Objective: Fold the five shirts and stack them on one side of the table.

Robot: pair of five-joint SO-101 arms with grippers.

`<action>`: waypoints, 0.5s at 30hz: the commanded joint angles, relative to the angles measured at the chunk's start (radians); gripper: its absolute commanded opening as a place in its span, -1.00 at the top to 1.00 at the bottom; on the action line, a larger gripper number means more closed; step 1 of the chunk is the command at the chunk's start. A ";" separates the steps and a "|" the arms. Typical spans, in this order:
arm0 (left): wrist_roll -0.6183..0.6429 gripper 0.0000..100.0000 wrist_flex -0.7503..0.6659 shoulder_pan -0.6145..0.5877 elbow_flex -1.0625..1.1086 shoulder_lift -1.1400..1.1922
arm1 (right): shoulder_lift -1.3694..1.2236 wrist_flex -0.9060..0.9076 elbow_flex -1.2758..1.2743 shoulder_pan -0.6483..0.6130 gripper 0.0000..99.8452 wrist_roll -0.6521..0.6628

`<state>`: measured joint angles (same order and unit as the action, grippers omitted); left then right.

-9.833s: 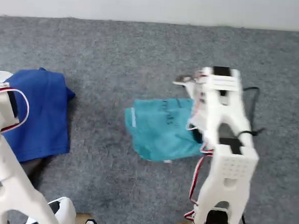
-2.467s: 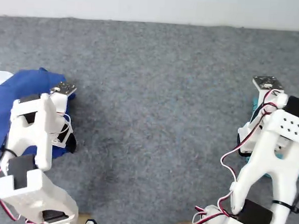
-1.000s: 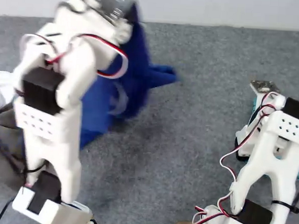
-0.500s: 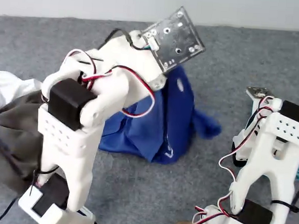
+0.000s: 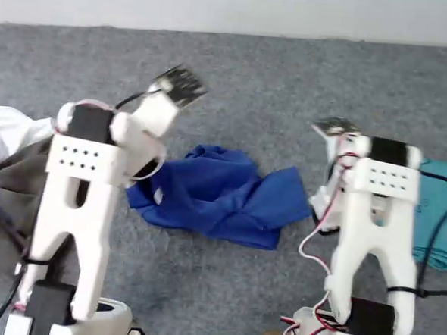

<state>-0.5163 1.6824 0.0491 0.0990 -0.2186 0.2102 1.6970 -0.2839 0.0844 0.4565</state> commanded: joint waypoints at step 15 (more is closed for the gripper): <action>-0.058 0.73 -0.084 -0.281 0.228 -0.209 | -0.394 -0.065 0.299 -0.111 0.51 -0.051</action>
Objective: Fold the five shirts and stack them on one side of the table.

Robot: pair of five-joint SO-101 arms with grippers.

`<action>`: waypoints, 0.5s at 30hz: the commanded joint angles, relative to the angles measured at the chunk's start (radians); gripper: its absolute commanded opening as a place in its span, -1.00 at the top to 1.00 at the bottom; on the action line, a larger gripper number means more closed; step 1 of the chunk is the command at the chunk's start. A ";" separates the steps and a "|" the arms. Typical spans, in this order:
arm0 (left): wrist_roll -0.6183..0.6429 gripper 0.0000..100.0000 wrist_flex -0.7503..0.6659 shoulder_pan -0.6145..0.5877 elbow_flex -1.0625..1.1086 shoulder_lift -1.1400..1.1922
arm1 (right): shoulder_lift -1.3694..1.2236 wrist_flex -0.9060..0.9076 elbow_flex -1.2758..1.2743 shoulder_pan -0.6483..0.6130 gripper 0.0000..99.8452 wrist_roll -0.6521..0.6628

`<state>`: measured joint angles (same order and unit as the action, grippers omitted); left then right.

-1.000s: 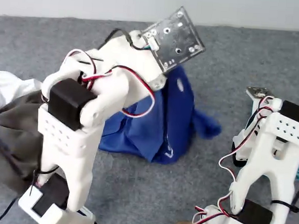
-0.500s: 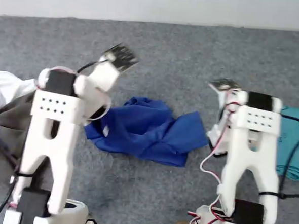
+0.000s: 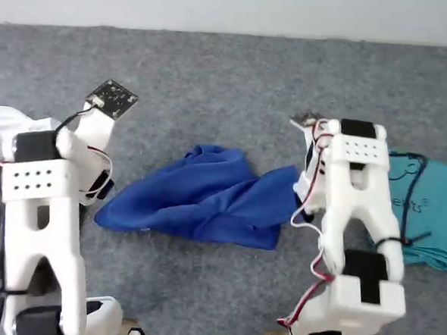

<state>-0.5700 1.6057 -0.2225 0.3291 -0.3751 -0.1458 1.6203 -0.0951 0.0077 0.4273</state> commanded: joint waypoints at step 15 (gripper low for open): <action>0.110 0.73 0.005 -0.003 -0.004 -0.064 | -0.415 0.013 0.350 -0.156 0.52 -0.097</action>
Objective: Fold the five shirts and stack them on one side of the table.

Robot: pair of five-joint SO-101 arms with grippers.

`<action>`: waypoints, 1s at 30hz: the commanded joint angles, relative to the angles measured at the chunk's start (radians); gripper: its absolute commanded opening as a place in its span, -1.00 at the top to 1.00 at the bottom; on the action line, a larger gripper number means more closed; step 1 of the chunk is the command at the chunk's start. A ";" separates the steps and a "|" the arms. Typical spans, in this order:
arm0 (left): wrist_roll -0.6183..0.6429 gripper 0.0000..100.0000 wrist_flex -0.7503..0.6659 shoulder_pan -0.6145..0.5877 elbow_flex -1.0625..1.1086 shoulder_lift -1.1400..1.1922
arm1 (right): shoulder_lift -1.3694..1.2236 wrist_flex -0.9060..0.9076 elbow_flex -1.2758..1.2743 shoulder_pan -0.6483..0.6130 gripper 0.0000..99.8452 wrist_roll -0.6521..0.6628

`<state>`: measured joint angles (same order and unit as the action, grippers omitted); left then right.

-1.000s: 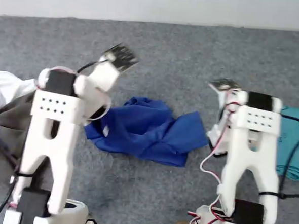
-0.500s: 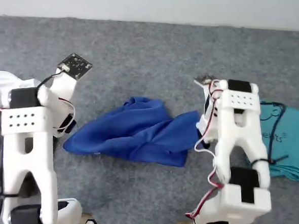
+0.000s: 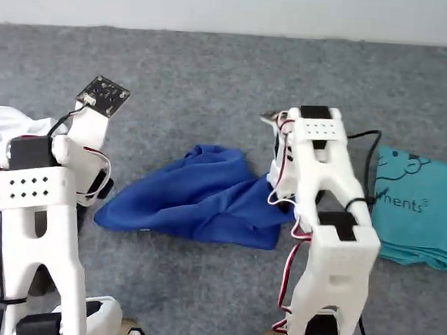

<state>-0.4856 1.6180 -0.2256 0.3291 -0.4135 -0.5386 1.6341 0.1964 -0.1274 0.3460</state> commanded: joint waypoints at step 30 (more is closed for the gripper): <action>0.020 0.73 0.025 0.121 0.054 -0.021 | 0.348 0.163 0.313 0.117 0.98 0.137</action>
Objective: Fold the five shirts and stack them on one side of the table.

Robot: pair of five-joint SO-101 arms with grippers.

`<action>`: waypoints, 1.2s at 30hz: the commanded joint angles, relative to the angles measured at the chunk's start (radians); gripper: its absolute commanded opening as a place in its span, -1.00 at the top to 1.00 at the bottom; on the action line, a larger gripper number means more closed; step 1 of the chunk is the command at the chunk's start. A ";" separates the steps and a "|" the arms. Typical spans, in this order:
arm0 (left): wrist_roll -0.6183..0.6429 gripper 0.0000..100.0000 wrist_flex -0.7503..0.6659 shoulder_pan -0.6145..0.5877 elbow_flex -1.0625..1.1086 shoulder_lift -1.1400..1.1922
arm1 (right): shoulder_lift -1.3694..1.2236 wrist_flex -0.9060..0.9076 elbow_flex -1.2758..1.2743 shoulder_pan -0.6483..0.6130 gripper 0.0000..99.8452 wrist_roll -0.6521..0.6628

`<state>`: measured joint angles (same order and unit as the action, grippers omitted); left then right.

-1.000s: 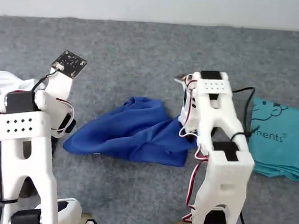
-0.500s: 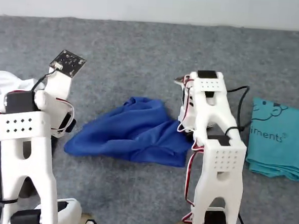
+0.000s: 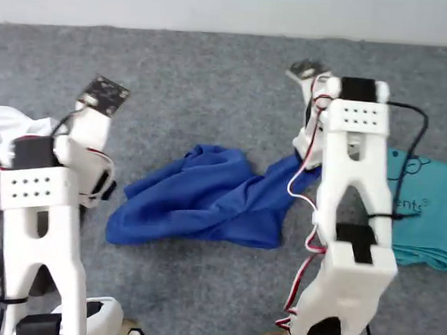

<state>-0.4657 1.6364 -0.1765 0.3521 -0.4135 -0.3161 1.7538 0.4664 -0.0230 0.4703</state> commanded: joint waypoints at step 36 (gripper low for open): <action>0.072 0.97 -0.141 0.230 -0.076 0.219 | 0.407 0.039 0.051 -0.002 0.98 -0.009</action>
<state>-0.4058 1.4308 0.0997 0.4411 -0.0652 0.0031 1.7553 0.4664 -0.0245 0.4672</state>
